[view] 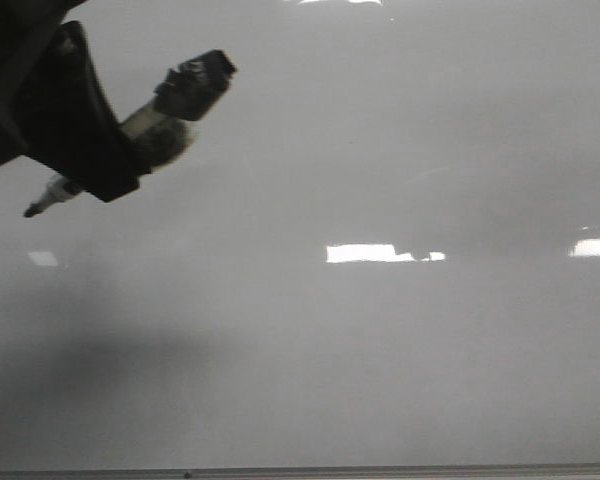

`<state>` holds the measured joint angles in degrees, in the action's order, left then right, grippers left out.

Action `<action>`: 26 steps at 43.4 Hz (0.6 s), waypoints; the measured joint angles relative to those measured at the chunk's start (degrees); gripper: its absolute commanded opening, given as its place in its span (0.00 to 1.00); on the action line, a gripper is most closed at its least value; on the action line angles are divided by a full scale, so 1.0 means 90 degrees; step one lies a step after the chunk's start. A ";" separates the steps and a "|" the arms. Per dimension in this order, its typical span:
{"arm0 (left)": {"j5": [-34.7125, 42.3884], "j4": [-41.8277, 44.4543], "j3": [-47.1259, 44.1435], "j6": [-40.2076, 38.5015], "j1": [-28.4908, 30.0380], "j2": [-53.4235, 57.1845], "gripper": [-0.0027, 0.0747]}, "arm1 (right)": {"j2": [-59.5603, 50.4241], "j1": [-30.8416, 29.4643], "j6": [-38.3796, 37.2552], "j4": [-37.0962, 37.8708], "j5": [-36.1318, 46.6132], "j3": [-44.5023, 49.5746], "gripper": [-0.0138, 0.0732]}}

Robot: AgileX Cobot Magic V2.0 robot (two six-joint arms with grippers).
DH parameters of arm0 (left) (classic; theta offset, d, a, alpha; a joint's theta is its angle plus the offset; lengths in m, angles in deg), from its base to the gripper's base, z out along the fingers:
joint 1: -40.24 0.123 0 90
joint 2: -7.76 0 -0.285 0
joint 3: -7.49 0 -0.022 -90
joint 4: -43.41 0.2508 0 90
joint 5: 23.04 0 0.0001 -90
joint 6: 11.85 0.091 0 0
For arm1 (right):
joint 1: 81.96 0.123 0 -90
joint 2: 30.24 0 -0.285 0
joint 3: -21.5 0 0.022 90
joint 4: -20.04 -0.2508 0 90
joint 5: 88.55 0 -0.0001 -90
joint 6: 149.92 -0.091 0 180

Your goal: Write number 5 on whiteboard

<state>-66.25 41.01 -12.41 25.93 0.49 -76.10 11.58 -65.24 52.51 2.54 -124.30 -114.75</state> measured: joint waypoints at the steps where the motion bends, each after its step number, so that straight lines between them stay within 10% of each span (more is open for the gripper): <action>1: 0.0000 0.0000 0.0000 0.0084 -0.0135 0.0000 0.01 | 0.0125 0.0143 0.0122 -0.0112 -0.0037 -0.0063 0.84; 26: 0.0030 0.0001 0.0002 0.0395 -0.1470 0.0000 0.01 | 0.3246 0.2985 0.1982 -0.0709 -0.0087 -0.1872 0.83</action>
<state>-65.98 41.02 -12.39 29.49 -12.74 -76.10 40.79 -38.38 70.35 -3.84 -125.08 -131.59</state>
